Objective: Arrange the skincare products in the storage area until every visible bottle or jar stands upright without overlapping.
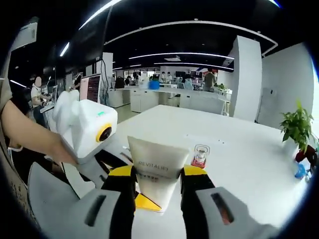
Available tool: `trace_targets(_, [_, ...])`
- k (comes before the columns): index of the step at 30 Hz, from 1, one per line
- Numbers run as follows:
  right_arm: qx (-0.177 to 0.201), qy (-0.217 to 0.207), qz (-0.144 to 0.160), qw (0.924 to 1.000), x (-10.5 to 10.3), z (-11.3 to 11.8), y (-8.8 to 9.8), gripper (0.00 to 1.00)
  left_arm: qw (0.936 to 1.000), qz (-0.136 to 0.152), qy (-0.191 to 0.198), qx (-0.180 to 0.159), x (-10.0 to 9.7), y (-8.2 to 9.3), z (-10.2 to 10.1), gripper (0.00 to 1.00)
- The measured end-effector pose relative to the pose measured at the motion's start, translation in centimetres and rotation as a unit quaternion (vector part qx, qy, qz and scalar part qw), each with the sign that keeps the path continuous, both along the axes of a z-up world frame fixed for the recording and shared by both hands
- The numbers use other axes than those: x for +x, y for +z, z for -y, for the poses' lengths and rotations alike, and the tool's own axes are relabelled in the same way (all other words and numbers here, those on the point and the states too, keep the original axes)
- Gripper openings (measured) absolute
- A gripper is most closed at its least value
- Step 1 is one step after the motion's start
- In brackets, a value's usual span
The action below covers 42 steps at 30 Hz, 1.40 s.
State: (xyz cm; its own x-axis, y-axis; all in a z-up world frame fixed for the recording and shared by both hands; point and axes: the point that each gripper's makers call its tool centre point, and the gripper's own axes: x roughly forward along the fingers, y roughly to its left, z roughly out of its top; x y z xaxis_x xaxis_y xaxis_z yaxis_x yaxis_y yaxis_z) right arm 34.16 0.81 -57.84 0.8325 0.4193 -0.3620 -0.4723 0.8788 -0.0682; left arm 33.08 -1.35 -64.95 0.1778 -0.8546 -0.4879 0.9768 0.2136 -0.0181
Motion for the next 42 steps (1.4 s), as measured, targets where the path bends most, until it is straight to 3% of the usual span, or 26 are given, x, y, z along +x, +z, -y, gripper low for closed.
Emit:
trace_targets(6, [-0.011, -0.004, -0.023, 0.9997, 0.1, 0.0, -2.5, 0.34, 0.9999, -0.007, -0.005, 0.012, 0.1, -2.6, -0.1, 0.15])
trace_targets(13, [-0.016, -0.002, -0.038, 0.9991, 0.2, -0.3, -4.2, 0.34, 0.9996, -0.009, -0.010, 0.024, 0.2, -4.1, -0.4, 0.15])
trace_targets(34, [-0.019, -0.004, -0.066, 0.9976, 0.2, -0.4, -6.3, 0.33, 0.9982, -0.008, -0.030, 0.051, 0.6, -6.3, -0.8, 0.16])
trace_targets(42, [-0.026, 0.001, -0.059, 0.9979, 0.4, -0.4, -6.3, 0.33, 0.9987, -0.005, -0.026, 0.044, 0.7, -6.3, -0.8, 0.16])
